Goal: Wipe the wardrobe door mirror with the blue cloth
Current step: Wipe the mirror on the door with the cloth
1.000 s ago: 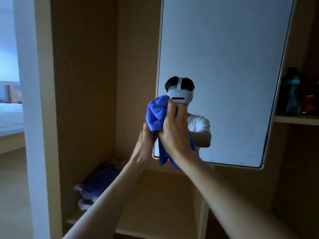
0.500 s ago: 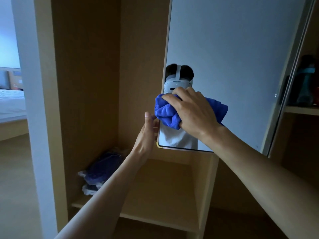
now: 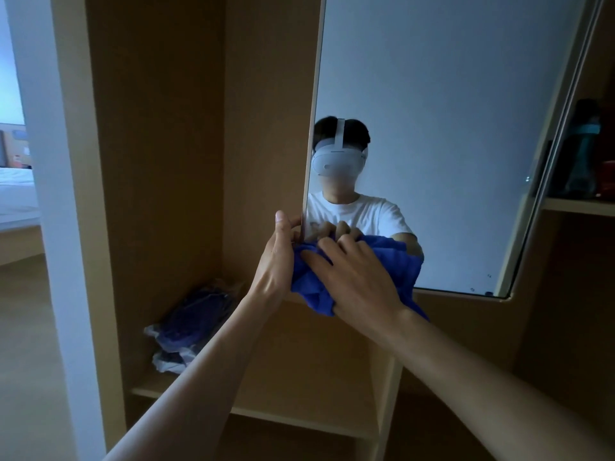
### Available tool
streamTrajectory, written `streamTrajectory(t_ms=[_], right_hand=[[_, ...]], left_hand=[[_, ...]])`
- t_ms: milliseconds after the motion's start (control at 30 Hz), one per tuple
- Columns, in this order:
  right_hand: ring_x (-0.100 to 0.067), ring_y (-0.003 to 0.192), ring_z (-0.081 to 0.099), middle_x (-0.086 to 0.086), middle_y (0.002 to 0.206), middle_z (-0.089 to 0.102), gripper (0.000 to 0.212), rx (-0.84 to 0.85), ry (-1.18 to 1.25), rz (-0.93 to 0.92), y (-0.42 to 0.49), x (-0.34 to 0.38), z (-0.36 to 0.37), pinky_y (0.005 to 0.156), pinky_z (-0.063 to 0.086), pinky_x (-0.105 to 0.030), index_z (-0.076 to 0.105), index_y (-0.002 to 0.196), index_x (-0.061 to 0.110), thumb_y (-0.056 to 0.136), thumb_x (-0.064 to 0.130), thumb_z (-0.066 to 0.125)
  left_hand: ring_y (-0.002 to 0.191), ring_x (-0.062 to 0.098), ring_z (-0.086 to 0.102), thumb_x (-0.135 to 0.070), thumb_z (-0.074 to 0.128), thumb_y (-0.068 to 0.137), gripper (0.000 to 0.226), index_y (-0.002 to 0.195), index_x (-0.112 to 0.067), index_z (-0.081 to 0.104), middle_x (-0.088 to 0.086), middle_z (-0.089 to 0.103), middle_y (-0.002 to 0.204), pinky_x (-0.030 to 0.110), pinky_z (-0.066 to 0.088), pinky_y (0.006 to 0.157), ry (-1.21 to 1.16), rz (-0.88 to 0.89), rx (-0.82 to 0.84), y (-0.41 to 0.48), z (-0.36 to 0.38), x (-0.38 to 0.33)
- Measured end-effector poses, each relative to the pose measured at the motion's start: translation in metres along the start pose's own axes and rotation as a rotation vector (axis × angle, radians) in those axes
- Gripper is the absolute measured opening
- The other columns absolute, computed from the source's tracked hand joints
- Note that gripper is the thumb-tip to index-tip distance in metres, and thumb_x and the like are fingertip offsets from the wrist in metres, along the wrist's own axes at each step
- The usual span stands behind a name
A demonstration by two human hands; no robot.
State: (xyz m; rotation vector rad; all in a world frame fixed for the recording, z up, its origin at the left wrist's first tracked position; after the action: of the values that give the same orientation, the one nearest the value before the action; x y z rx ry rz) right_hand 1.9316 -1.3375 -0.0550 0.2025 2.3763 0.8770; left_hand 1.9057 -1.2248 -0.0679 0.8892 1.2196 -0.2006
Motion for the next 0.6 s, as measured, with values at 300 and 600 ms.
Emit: streamTrajectory(t_ms=[300,600], right_hand=[[-0.034,0.118,0.050,-0.012,0.132,0.053,0.052,-0.043,0.010,0.017,0.008,-0.031,-0.022,0.098,0.043,-0.046,0.048,0.142,0.020,0.092,0.020,0.064],[-0.032,0.096,0.054,-0.012,0.116,0.060,0.044,-0.164,-0.016,0.068,0.019,-0.086,-0.064,0.079,0.041,-0.043,0.058,0.131,0.012,0.087,0.009,0.064]], left_hand=[[0.119,0.021,0.063,-0.065,0.024,0.103,0.059,0.125,-0.027,0.063,0.004,0.067,0.125,0.051,0.046,0.109,0.080,0.004,-0.046,-0.008,0.002,0.000],[0.127,0.017,0.049,-0.068,0.031,0.093,0.054,0.133,-0.036,0.049,-0.017,0.053,0.122,0.047,0.038,0.115,0.185,0.043,-0.087,-0.018,0.008,-0.001]])
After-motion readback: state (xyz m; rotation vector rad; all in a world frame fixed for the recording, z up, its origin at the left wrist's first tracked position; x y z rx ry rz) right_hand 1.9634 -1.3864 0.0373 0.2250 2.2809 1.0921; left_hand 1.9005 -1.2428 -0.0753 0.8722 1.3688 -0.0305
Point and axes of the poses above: each hand's wrist, its own y-axis towards the middle knuckle, its own z-axis out of the palm, x = y × z, the point moved 9 cm from there along y, towards the middle knuckle
